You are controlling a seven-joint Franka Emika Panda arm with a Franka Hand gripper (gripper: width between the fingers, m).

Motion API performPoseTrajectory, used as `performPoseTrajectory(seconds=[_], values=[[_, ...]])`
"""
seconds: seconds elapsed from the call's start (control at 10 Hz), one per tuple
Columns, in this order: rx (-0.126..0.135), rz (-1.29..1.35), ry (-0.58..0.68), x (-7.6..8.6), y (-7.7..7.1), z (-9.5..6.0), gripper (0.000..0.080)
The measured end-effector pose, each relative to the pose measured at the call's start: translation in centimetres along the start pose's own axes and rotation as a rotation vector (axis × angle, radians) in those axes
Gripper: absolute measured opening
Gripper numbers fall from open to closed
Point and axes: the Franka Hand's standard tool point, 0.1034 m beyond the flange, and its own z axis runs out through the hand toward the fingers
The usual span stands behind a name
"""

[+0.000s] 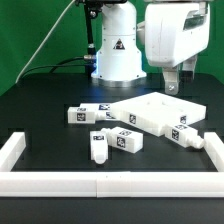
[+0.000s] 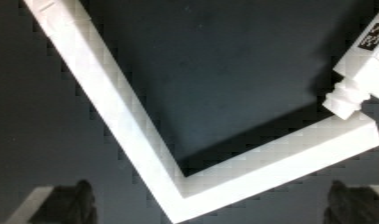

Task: Assemble one leg

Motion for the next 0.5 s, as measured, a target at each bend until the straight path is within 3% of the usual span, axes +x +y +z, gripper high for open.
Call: performPoseTrajectory(seconds=[0.5], values=[[0.002, 0.004, -0.001, -0.45, 0.03, 0.31, 0.0650]])
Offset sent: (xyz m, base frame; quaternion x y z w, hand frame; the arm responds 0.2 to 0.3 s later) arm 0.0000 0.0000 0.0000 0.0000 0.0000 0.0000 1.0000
